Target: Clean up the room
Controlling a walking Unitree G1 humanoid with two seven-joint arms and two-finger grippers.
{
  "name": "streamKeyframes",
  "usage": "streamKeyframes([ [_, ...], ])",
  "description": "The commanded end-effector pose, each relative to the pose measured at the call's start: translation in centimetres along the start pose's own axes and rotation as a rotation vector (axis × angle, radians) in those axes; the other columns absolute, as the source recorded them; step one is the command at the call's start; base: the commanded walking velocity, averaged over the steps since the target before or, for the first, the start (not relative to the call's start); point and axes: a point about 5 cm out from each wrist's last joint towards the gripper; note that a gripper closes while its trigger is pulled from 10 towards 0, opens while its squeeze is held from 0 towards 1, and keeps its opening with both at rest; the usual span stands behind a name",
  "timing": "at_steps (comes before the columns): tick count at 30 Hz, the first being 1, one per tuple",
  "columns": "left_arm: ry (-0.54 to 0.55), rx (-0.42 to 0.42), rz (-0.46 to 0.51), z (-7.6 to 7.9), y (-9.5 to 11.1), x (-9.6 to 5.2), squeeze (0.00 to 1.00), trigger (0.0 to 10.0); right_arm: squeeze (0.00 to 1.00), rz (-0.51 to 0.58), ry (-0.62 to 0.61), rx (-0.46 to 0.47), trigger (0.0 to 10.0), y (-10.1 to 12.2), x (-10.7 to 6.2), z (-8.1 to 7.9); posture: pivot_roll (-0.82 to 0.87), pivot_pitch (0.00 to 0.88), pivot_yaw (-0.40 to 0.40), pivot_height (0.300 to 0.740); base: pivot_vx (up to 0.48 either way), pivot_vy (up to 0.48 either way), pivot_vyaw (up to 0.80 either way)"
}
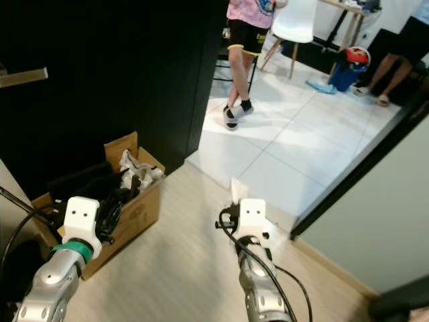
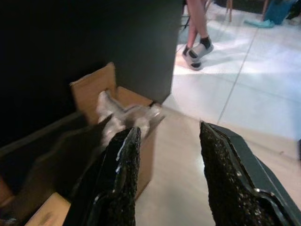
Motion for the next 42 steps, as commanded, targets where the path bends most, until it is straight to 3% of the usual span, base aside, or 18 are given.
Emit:
streamKeyframes([
  [1, -0.005, -0.01, -0.021, 0.1, -0.6, -0.3, 0.0, 10.0, 0.0, -0.006, -0.001, -0.01, 10.0, -0.1, 0.0, 0.2, 0.05, 0.015, -0.083, 0.74, 0.368, 0.0, 0.8],
  [28, 0.005, -0.001, -0.027, -0.1, -0.6, -0.6, 0.0, 10.0, 0.0, -0.031, 0.071, -0.05, 10.0, -0.2, 0.5, -0.3, 0.04, 0.066, -0.102, 0.74, 0.366, 0.0, 0.8],
  [34, 0.034, 0.011, -0.034, -0.9, -0.6, -0.8, 0.0, 10.0, 0.0, -0.03, 0.092, -0.07, 10.0, 0.2, 0.8, -0.6, 0.04, 0.096, -0.109, 0.74, 0.359, 0.0, 0.8],
  [42, 0.096, 0.068, -0.059, -2.9, -1.1, -0.8, 0.0, 10.0, 0.0, -0.05, 0.118, -0.072, 10.0, -0.1, 0.6, -0.8, 0.02, 0.148, -0.122, 0.74, 0.042, 0.0, 0.0],
])
Point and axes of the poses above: a point about 5 cm out from each wrist's last joint towards the gripper, its own x axis pointing out of the wrist towards the gripper, its own y axis along the axis of the wrist's last joint, z = x × y, and after that the axes turned 4 degrees about -x, right-handed
